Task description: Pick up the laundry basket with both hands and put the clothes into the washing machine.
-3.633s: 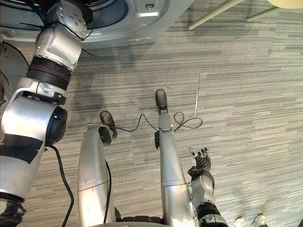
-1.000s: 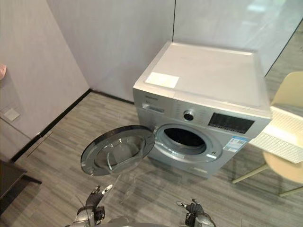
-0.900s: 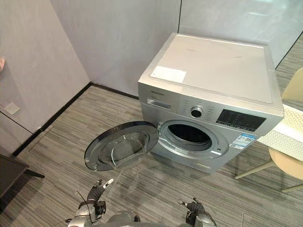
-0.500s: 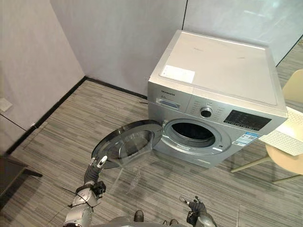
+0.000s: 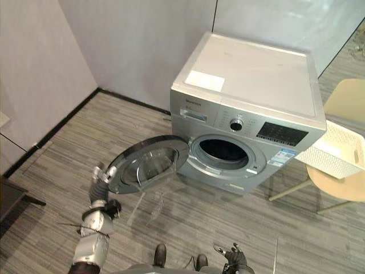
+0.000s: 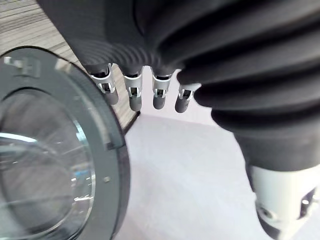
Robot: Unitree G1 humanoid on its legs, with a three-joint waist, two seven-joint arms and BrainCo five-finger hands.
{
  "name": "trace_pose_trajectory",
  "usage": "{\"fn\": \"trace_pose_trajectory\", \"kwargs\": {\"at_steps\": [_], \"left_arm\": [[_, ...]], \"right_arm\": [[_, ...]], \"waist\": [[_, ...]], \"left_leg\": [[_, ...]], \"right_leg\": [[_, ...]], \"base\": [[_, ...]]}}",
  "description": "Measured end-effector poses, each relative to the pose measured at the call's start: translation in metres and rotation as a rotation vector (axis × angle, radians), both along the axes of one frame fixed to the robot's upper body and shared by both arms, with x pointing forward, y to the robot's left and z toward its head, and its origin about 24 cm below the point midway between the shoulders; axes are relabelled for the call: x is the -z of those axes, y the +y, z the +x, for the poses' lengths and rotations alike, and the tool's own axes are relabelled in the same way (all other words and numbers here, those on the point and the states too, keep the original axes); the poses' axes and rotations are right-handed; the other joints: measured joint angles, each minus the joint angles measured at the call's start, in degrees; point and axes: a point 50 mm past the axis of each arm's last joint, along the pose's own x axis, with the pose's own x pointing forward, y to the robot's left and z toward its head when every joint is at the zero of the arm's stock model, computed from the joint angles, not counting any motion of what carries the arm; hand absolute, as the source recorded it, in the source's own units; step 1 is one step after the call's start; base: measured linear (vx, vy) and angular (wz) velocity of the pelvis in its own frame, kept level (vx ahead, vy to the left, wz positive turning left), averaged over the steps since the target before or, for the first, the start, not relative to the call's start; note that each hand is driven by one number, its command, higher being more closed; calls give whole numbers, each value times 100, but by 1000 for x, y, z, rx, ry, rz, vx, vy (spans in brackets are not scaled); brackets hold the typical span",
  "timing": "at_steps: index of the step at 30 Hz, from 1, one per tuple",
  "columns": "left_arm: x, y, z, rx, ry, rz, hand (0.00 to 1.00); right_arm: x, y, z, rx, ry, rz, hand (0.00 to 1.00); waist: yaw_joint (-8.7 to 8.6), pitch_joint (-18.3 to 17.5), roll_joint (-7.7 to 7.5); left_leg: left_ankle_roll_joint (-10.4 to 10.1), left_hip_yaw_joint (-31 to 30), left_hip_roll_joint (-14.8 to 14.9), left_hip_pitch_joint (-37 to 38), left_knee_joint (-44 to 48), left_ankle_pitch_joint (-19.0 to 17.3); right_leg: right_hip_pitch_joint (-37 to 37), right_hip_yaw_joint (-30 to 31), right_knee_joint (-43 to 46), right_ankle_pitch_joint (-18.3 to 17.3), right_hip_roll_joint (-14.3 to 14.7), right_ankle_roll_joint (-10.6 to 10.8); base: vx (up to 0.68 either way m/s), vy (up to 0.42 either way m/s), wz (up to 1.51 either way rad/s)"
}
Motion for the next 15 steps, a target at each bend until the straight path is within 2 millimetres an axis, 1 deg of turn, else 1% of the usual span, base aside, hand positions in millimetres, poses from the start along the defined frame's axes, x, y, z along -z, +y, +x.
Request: {"fn": "trace_pose_trajectory", "kwargs": {"at_steps": [1, 2, 3, 4, 5, 6, 7, 8, 9, 10, 11, 12, 13, 14, 15], "left_arm": [[-21, 12, 14, -50, -63, 46, 0], [-33, 20, 21, -76, -94, 75, 0], [-66, 43, 34, -146, -179, 146, 0], [-73, 47, 36, -158, -199, 158, 0], [-102, 61, 48, -215, -270, 192, 0], [-129, 72, 61, -257, -325, 213, 0], [-141, 76, 66, -273, -342, 226, 0], [-162, 81, 77, -286, -367, 250, 0], [-176, 83, 85, -289, -379, 257, 0], [-187, 85, 91, -291, -384, 259, 0], [-200, 86, 100, -287, -393, 255, 0], [-208, 88, 106, -273, -386, 252, 0], [-209, 89, 109, -267, -373, 250, 0], [-204, 91, 116, -258, -320, 238, 0], [-193, 92, 120, -242, -260, 217, 0]], "right_arm": [[-2, 2, 4, -16, -19, 3, 0], [-3, 3, 6, -27, -27, 6, 0], [-5, 9, 11, -63, -52, 13, 0], [-6, 10, 12, -68, -58, 14, 0], [-9, 12, 15, -87, -85, 16, 0], [-11, 14, 18, -95, -106, 16, 0], [-12, 15, 20, -101, -116, 17, 0], [-14, 16, 22, -109, -134, 17, 0], [-15, 17, 23, -112, -146, 18, 0], [-16, 18, 25, -116, -160, 19, 0], [-19, 19, 28, -118, -182, 24, 0], [-20, 20, 31, -117, -196, 35, 0], [-21, 20, 32, -114, -203, 40, 0], [-21, 20, 32, -106, -208, 45, 0], [-21, 20, 32, -103, -209, 50, 0]], "waist": [[1, 100, -55], [3, 152, -85], [-2, 187, -181], [-3, 187, -199], [-3, 183, -258], [-5, 189, -273], [-14, 188, -280], [-19, 196, -295], [-20, 212, -313], [-15, 226, -332], [-24, 238, -342], [-43, 245, -352], [-54, 247, -357], [-102, 254, -360], [-150, 255, -361]], "left_leg": [[-44, 176, 57, -158, 1, 33], [-66, 248, 99, -214, 1, 74], [-94, 335, 166, -416, 3, 135], [-98, 351, 185, -464, 3, 150], [-107, 395, 230, -684, 8, 214], [-138, 399, 267, -879, 20, 287], [-139, 411, 285, -953, 34, 319], [-113, 425, 324, -1069, 35, 368], [-113, 448, 347, -1138, 37, 411], [-117, 470, 383, -1206, 38, 418], [-140, 489, 446, -1323, 39, 436], [-163, 531, 531, -1456, 39, 454], [-174, 544, 564, -1515, 39, 463], [-192, 551, 618, -1620, 39, 478], [-201, 562, 656, -1670, 39, 484]], "right_leg": [[-169, 27, -30, 185, 22, 70], [-237, 53, -43, 296, 41, 118], [-449, 125, -83, 423, 96, 121], [-503, 136, -89, 451, 113, 119], [-712, 166, -139, 523, 153, 105], [-858, 163, -227, 637, 191, 90], [-920, 170, -265, 685, 210, 85], [-1007, 182, -349, 785, 247, 62], [-1058, 230, -406, 844, 267, 45], [-1125, 284, -444, 913, 304, 15], [-1233, 333, -520, 1063, 365, 17], [-1368, 358, -582, 1233, 446, 5], [-1435, 372, -605, 1303, 477, 41], [-1537, 410, -639, 1414, 535, 39], [-1563, 453, -720, 1518, 565, 20]], "base": [[-89, -46, -10], [-88, -49, -27], [-59, -41, -24], [-15, -54, -27], [13, -52, -14], [20, -47, -13], [31, -33, -9], [28, -20, -11], [33, -19, -15], [17, -15, -21], [7, -15, -32], [-6, -12, -33], [-21, 1, -32], [-20, 9, -23], [-21, 25, -22]]}}
